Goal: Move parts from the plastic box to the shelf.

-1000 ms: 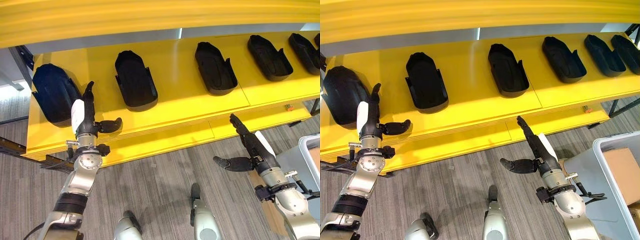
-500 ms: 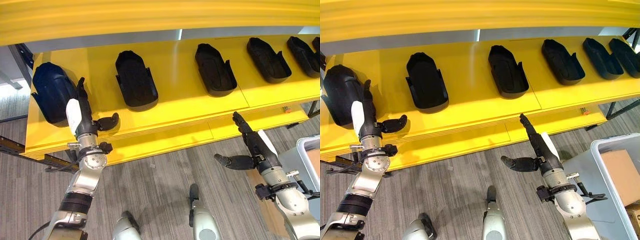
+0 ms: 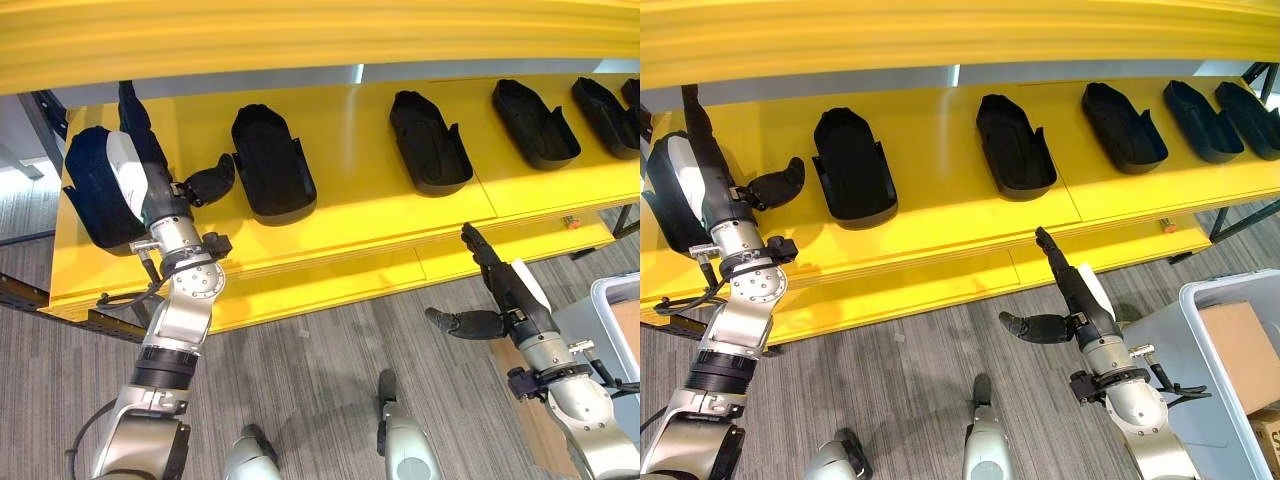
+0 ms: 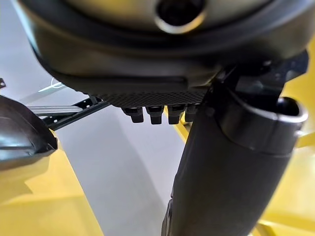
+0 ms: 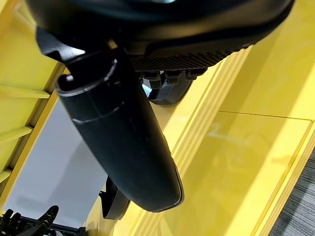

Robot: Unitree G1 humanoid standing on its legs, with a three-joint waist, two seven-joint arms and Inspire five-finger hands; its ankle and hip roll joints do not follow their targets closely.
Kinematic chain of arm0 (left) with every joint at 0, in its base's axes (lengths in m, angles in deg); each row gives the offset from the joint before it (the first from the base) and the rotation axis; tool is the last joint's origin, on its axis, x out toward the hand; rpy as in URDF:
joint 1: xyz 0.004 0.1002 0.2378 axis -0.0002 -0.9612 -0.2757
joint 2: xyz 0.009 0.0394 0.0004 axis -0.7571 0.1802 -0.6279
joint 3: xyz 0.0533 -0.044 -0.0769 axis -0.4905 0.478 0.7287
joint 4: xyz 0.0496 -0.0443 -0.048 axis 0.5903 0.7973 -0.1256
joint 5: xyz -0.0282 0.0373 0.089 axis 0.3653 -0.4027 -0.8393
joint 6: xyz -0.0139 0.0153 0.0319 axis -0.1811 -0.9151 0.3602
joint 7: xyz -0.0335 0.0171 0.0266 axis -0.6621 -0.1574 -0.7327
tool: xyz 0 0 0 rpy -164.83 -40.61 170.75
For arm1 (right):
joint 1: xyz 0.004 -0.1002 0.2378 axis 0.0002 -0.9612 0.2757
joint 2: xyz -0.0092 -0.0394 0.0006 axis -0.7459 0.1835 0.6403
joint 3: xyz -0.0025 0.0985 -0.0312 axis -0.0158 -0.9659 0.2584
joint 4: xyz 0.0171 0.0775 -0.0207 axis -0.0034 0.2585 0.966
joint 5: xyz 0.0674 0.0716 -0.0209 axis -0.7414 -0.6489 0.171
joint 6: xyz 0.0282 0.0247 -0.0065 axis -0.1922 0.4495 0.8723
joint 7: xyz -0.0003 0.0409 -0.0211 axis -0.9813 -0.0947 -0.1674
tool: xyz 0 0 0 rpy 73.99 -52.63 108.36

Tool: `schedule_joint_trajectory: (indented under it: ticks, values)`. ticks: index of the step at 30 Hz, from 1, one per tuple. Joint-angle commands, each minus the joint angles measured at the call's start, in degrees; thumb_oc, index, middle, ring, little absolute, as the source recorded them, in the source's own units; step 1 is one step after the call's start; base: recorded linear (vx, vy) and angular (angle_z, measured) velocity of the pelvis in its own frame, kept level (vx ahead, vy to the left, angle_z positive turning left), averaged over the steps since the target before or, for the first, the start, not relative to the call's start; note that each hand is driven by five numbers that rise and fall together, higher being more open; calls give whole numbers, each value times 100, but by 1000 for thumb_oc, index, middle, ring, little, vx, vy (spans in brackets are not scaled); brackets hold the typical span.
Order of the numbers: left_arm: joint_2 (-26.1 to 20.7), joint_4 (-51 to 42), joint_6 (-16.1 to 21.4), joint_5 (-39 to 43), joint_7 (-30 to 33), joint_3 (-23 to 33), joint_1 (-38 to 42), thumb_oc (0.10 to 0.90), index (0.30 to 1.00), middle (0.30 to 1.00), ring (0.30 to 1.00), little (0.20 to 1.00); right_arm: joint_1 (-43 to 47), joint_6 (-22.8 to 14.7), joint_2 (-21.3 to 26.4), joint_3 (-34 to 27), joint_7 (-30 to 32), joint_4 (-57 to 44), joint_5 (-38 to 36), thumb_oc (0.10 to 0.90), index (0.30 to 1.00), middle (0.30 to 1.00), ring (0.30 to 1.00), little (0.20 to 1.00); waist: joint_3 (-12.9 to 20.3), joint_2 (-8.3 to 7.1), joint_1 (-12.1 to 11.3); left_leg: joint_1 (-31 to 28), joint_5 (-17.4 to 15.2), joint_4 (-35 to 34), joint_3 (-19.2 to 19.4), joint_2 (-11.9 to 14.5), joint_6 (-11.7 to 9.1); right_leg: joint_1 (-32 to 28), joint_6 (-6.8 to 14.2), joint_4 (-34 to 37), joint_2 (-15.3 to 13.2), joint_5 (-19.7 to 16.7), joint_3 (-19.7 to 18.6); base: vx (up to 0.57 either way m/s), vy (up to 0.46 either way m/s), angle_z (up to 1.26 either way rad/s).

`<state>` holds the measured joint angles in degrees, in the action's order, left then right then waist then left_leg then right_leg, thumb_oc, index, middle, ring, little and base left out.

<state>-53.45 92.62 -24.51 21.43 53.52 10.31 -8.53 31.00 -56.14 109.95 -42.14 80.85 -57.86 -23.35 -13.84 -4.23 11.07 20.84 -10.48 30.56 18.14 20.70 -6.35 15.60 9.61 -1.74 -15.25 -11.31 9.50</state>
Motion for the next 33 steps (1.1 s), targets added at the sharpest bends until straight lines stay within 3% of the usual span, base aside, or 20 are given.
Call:
schedule_joint_trajectory:
  ticks: [1,2,3,6,7,12,14,15,16,17,21,33]
  values:
    - [-238,77,499,394,372,-35,818,900,1000,1000,1000,1000,261,-632,566,-317,268,-372,-290,900,1000,1000,1000,1000,577,8,-28,15,588,-513,-436,363,-322,-928,313,-145,-497,509,-57,0,0,0]
    - [-184,236,549,659,353,-22,890,900,1000,1000,1000,1000,273,-614,584,-312,261,-367,-294,900,1000,1000,1000,1000,551,-8,-10,54,713,-518,-372,350,-248,-885,274,-145,-519,426,-33,0,0,0]
    - [-155,321,554,786,322,-22,916,900,1000,1000,1000,1000,269,-601,594,-299,260,-361,-294,900,1000,1000,1000,1000,579,11,-11,0,600,-516,-428,354,-323,-938,312,-141,-498,510,-61,0,0,0]
    - [-113,494,600,1082,298,8,960,900,1000,1000,1000,1000,259,-579,607,-275,235,-377,-295,900,1000,1000,1000,1000,571,1,7,35,726,-542,-368,344,-249,-896,276,-124,-517,427,-36,2,3,-1]
    - [-84,576,588,1173,278,17,957,900,1000,1000,1000,1000,249,-572,612,-265,229,-382,-288,900,1000,1000,1000,1000,600,18,-2,-27,613,-547,-420,351,-324,-955,318,-124,-497,514,-54,0,0,0]
    - [-26,922,610,1557,182,32,984,900,1000,1000,1000,1000,210,-549,653,-287,209,-409,-324,900,1000,1000,1000,1000,611,11,30,-61,638,-578,-390,328,-334,-971,317,-130,-506,527,-62,0,1,-1]
    - [-8,1007,661,1713,141,52,988,900,1000,1000,1000,1000,209,-544,654,-296,216,-402,-332,900,1000,1000,1000,1000,591,-8,43,-9,760,-582,-332,316,-256,-917,279,-132,-530,438,-48,-39,1,0]
    - [0,1057,711,1831,132,69,997,900,1000,1000,1000,1000,198,-543,648,-292,212,-408,-334,900,1000,1000,1000,1000,612,10,40,-56,646,-575,-386,327,-334,-970,312,-129,-506,526,-74,0,0,0]
    - [31,1161,744,2045,115,82,1030,900,1000,1000,1000,1000,200,-540,649,-255,208,-411,-335,900,1000,1000,1000,1000,592,-10,60,-6,774,-594,-325,318,-261,-914,277,-120,-524,437,-51,66,-6,0]
    - [57,1193,796,2175,114,96,1043,900,1000,1000,1000,1000,192,-538,650,-243,212,-406,-333,900,1000,1000,1000,1000,601,7,51,-59,652,-578,-384,337,-344,-975,312,-116,-499,531,-69,0,0,0]
    - [120,1435,861,2534,78,87,1199,900,1000,1000,1000,1000,175,-524,692,-242,211,-411,-346,900,1000,1000,1000,1000,594,3,70,-78,672,-615,-381,334,-350,-982,319,-111,-495,526,-73,18,-2,0]
    - [69,1829,1030,2963,372,249,1533,900,1000,1000,1000,1000,177,-578,793,-156,304,-456,-398,900,1000,1000,1000,1000,564,-25,82,-90,680,-605,-369,331,-360,-969,314,-122,-488,546,-93,0,0,0]
